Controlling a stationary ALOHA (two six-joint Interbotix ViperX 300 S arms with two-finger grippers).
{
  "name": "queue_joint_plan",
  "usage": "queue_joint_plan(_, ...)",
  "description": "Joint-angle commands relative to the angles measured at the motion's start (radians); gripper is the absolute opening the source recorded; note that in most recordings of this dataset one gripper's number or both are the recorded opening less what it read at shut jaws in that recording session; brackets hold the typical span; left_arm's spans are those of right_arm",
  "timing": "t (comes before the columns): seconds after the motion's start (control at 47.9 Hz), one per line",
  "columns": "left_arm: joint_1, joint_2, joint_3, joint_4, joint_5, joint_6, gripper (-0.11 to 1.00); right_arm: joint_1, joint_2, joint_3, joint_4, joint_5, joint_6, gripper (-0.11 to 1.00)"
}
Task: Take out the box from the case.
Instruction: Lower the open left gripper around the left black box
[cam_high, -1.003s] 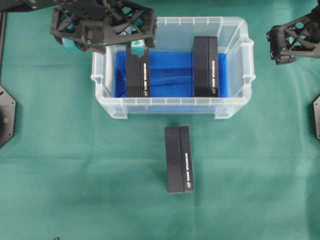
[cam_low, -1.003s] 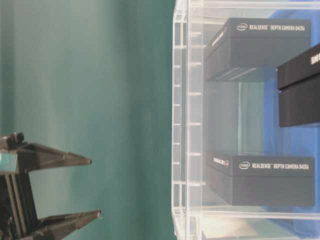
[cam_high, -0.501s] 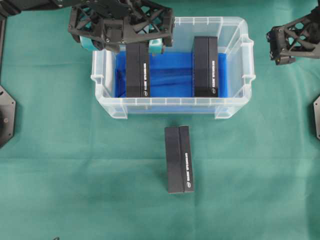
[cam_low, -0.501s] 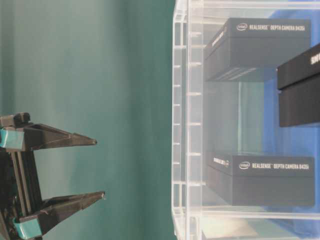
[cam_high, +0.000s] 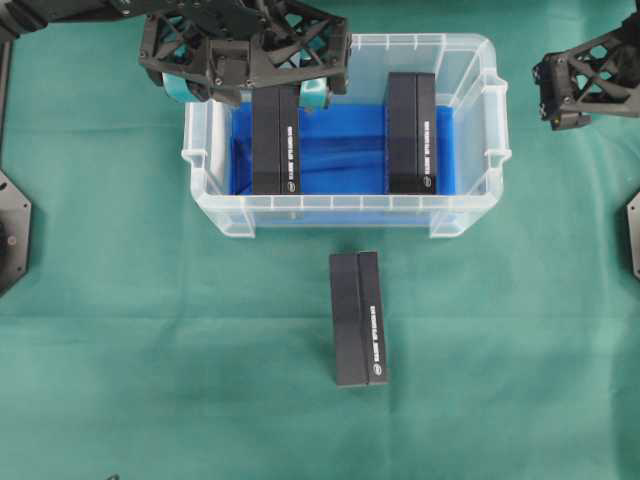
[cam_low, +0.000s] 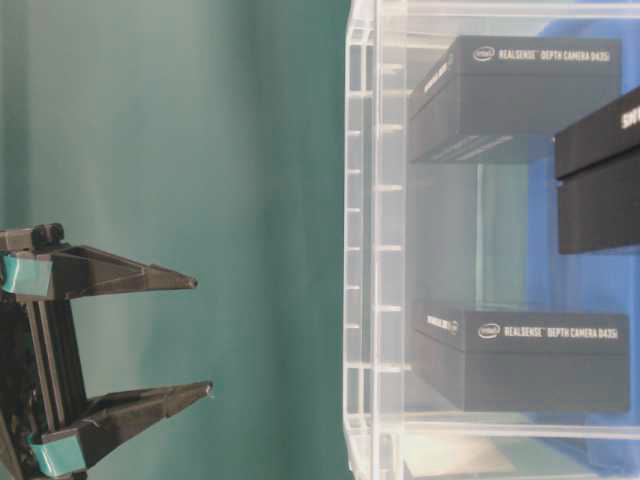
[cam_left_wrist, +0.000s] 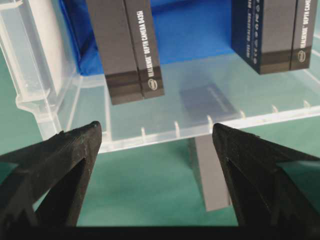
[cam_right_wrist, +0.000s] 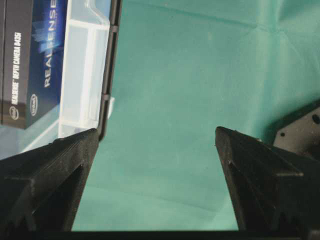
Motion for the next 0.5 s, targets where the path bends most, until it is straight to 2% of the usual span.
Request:
queue_joint_plan(0.0, -0.002, -0.014, -0.02, 0.005, 0.0, -0.002, 0.9, -0.002, -0.005, -0.009, -0.003, -0.005, -0.002, 0.92)
queue_joint_plan(0.481, 0.0, -0.014, -0.018, 0.005, 0.0, -0.003, 0.9, -0.002, -0.006, -0.009, -0.003, -0.005, -0.008, 0.92)
